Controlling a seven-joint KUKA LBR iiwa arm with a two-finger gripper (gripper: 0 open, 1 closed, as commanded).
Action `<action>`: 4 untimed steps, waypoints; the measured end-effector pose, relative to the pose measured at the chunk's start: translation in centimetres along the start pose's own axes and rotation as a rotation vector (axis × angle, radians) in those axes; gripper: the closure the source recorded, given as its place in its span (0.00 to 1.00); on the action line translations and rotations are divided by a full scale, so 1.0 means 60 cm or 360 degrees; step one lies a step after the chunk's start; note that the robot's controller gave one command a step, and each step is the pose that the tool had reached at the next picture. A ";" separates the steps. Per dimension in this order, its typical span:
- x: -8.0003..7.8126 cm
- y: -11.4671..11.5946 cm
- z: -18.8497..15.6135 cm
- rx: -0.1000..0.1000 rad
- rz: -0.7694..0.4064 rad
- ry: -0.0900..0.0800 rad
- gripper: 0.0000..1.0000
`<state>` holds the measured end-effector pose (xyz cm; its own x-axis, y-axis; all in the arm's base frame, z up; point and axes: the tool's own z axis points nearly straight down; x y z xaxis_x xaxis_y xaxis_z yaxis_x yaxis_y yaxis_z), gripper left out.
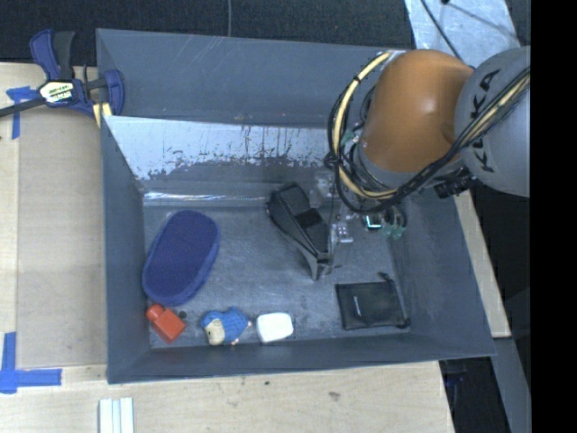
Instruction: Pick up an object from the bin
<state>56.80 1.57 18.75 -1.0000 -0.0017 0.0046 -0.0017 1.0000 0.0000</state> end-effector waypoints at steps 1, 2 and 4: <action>-0.030 -0.085 0.170 -0.0002 0.0013 0.0029 0.00; -0.009 -0.082 0.178 0.0000 0.0032 -0.0033 0.00; 0.058 -0.175 0.194 0.0009 -0.0806 -0.0014 0.00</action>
Offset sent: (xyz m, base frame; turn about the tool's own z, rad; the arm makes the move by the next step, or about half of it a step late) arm 0.0197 -0.0483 -0.1034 0.0049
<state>53.26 -8.95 7.13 -0.8738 -0.4863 -0.0032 -0.4863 0.8738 -0.0053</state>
